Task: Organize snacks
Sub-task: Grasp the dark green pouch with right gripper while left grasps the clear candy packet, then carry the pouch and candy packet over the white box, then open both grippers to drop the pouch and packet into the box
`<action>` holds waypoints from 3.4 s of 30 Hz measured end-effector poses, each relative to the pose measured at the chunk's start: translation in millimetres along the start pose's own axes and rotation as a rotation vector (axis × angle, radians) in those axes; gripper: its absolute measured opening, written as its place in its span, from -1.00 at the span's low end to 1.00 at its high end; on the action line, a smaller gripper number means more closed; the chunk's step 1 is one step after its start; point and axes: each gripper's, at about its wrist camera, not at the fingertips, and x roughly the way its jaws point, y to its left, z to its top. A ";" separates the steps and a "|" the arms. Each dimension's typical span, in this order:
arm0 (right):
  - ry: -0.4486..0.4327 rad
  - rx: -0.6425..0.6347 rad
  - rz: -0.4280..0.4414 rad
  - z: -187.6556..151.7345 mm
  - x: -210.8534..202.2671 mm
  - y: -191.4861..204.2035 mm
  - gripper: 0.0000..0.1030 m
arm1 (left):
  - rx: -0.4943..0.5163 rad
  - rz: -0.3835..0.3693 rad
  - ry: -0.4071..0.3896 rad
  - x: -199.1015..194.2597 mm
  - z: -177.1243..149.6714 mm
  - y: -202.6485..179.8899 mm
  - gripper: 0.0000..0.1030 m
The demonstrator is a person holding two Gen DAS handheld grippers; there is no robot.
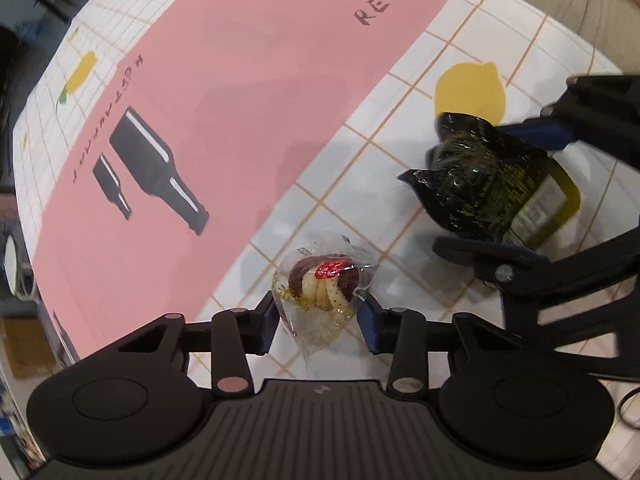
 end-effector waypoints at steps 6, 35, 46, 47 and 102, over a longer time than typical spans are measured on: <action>0.027 -0.017 -0.018 -3.6 -6.4 -2.2 0.07 | -0.155 -0.086 -0.007 -8.1 -6.7 0.5 -0.12; 0.109 0.044 -0.094 -63.5 -134.3 4.0 0.00 | -0.533 -0.226 -0.311 -145.8 -105.2 -78.0 -0.23; -0.018 0.044 0.020 -80.1 -207.6 34.5 -0.01 | -0.536 -0.229 -0.449 -205.6 -148.0 -92.0 -0.24; -0.033 0.039 0.033 -78.8 -213.3 38.4 -0.01 | -0.531 -0.222 -0.456 -211.4 -151.6 -90.7 -0.24; 0.206 -0.915 0.046 21.2 13.1 273.0 0.00 | -0.718 -0.108 -0.099 -52.0 -238.6 87.1 -0.24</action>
